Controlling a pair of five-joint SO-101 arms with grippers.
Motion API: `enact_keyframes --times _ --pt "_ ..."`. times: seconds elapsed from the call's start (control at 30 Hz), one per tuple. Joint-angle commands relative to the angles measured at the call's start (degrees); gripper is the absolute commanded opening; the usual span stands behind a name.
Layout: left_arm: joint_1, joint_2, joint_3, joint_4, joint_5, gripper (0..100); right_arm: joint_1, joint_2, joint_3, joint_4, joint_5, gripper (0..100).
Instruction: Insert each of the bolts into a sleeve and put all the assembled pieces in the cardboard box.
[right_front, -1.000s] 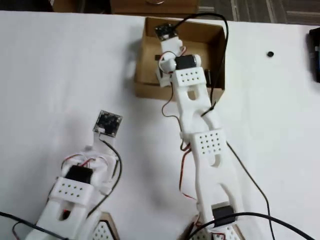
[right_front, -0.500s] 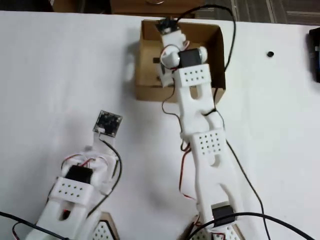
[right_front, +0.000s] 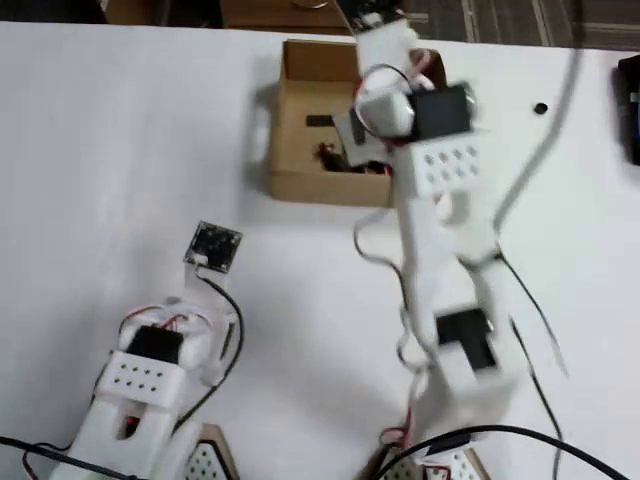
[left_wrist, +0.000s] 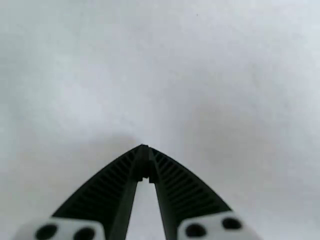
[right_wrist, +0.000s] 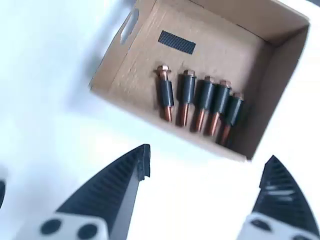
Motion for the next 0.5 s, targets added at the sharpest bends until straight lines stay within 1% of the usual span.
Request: enact_keyframes --times 0.0,0.13,0.23,0.3,0.47 --pt "-0.3 -0.4 -4.8 5.6 0.1 2 0.1 -19.9 11.5 1.1 0.0 33.4" --pt "-0.4 -0.7 -9.8 11.3 0.0 2 0.2 -34.7 24.0 1.1 -0.1 33.4" --pt "-0.4 -5.2 -13.8 14.5 -0.3 2 0.3 -44.3 33.4 1.1 -0.1 33.4" --pt "-0.4 -11.7 -15.4 16.5 -0.3 2 1.9 -50.3 38.5 1.0 -0.1 33.4" --pt "-0.4 -34.7 -15.0 23.5 -0.4 2 8.1 -63.3 50.6 -2.1 -0.1 33.4"
